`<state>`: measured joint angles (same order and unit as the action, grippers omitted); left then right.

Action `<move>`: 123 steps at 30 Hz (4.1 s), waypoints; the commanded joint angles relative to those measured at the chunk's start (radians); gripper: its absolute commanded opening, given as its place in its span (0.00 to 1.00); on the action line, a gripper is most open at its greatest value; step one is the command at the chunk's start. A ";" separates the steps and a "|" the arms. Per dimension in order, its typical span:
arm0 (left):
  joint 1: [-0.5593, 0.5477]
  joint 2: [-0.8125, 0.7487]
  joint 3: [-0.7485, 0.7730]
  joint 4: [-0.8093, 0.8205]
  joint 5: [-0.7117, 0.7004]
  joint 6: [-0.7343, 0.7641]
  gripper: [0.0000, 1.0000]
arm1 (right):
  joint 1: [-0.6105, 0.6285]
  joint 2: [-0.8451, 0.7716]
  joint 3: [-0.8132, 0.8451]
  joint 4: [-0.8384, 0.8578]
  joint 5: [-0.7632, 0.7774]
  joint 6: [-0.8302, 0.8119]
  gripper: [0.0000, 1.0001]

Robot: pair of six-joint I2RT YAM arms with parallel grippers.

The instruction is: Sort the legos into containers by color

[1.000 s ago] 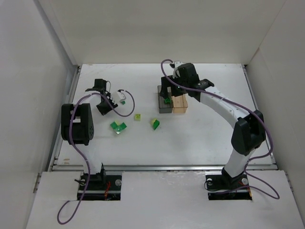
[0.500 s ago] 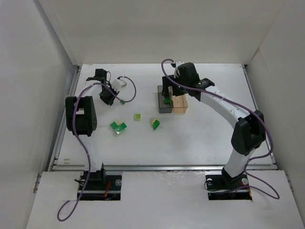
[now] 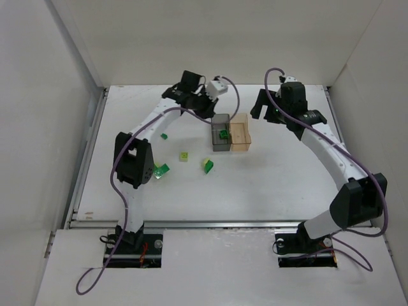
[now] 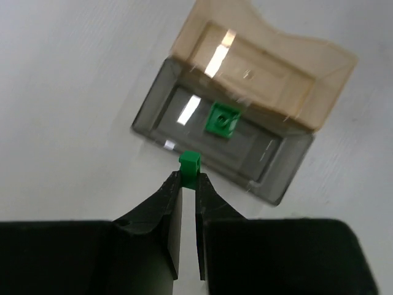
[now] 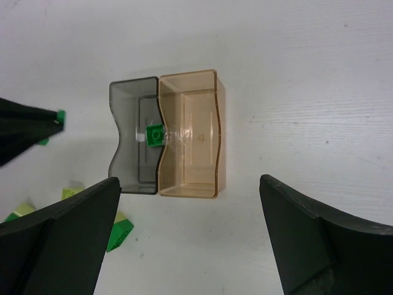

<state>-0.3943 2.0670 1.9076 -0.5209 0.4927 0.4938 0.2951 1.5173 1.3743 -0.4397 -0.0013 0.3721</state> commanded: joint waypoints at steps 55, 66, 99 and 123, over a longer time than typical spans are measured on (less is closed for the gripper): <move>0.259 0.102 -0.209 -0.269 -0.066 1.471 0.61 | 0.142 0.110 0.054 0.055 -0.134 -0.059 1.00; 0.241 0.143 -0.194 -0.367 -0.114 1.488 0.02 | 0.142 0.130 0.091 0.045 -0.134 -0.078 1.00; -0.032 0.068 -0.081 0.286 0.360 -0.158 0.47 | 0.033 -0.103 -0.136 0.042 0.015 0.042 1.00; 0.429 -0.750 -0.430 0.342 -0.479 -0.457 1.00 | 0.420 0.273 0.261 0.015 -0.304 -0.548 1.00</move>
<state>-0.0311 1.4391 1.5688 -0.3000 0.2867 0.3214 0.6491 1.7229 1.5524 -0.4278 -0.1726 -0.0319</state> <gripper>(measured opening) 0.997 0.999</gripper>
